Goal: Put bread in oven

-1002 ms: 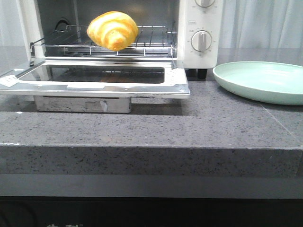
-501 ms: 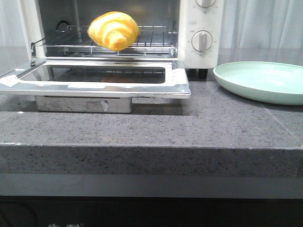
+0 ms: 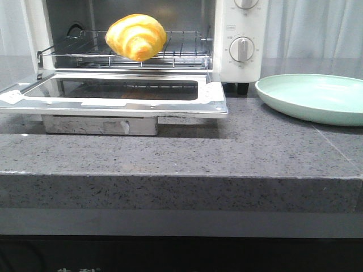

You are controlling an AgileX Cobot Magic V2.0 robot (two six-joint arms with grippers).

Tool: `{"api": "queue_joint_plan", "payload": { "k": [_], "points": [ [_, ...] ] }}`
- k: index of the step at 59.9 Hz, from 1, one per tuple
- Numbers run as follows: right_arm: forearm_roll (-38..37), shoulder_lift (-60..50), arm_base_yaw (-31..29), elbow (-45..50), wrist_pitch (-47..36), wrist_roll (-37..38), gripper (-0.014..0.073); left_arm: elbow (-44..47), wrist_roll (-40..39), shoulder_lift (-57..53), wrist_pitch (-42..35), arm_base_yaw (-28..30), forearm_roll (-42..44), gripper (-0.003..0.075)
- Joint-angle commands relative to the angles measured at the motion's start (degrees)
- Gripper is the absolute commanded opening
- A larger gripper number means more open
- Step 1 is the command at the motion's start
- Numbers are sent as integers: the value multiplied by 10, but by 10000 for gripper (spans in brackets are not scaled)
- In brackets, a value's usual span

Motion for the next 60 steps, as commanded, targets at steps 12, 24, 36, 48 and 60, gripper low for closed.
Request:
{"api": "queue_joint_plan", "payload": {
  "k": [12, 24, 36, 48, 60],
  "points": [
    [3, 3, 0, -13, -46, -3, -60, 42, -6, -11, -44, 7, 1, -20],
    [3, 3, 0, -13, -45, -3, -60, 43, -6, -9, -38, 7, 1, -20],
    [3, 3, 0, -13, -45, -3, -60, 43, -6, -9, -38, 7, 1, -20],
    [3, 3, 0, -13, -45, -3, -60, 43, -6, -9, -38, 7, 1, -20],
    [3, 3, 0, -13, -45, -3, -60, 43, -6, -9, -38, 7, 1, -20]
  ]
}}
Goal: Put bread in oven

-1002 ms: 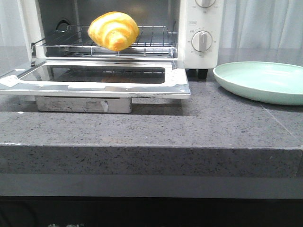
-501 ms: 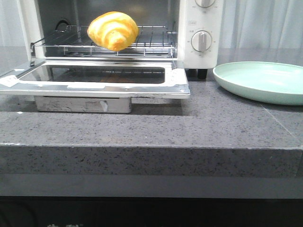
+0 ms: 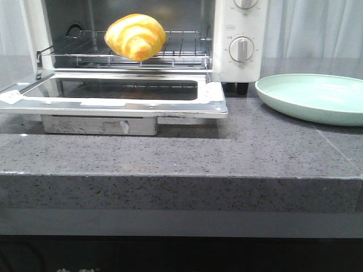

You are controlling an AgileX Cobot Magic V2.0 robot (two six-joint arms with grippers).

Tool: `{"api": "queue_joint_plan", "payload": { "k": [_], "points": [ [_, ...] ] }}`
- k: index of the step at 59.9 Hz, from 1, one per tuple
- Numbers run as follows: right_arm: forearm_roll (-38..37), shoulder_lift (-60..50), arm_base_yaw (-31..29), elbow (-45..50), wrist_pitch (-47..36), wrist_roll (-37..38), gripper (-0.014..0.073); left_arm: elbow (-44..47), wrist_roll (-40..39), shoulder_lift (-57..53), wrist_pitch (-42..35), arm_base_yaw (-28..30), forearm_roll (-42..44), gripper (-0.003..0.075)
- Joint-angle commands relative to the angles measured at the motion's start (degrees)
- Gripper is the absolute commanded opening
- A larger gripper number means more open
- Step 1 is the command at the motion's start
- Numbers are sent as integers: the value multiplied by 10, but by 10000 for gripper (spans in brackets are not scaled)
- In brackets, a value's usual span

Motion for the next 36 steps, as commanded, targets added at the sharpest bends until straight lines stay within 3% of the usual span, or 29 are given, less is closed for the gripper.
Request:
{"api": "queue_joint_plan", "payload": {
  "k": [1, 18, 27, 36],
  "points": [
    [2, 4, 0, -14, -44, -3, -60, 5, -6, -9, -39, 1, 0, -20],
    [-15, -5, 0, 10, -78, -22, -60, 5, -6, -9, -39, 1, 0, -20],
    [-14, -52, -4, 71, -141, -62, -60, 5, -6, -9, -39, 1, 0, -20],
    [-12, -129, -17, 153, -139, -63, -60, 5, -6, -9, -39, 1, 0, -20]
  ]
}}
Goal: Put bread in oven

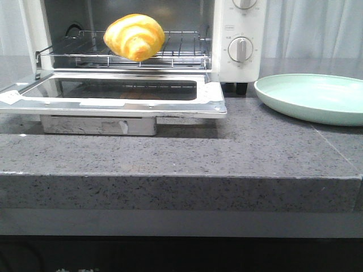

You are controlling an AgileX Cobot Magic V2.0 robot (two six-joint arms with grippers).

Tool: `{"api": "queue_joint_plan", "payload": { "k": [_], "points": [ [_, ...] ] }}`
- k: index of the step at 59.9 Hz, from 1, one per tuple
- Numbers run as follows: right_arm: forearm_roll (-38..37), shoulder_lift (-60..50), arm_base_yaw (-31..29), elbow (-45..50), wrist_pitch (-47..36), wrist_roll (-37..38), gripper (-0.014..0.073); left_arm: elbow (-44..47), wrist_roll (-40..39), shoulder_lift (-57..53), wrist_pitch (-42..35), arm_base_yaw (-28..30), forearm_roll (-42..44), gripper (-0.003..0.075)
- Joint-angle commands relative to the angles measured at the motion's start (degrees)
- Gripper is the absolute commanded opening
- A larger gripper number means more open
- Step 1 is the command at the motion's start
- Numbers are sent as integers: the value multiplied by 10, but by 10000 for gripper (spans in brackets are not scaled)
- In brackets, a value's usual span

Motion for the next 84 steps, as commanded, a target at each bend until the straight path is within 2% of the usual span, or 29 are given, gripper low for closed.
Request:
{"api": "queue_joint_plan", "payload": {
  "k": [1, 8, 17, 84],
  "points": [
    [-3, -34, -7, 32, -44, -9, -60, 5, -6, -9, -39, 1, 0, -20],
    [11, -93, -7, 78, -8, -8, -60, 5, -6, -9, -39, 1, 0, -20],
    [22, -90, -7, 119, -9, -8, -60, 5, -6, -9, -39, 1, 0, -20],
    [22, -90, -7, 117, 8, -8, -60, 5, -6, -9, -39, 1, 0, -20]
  ]
}}
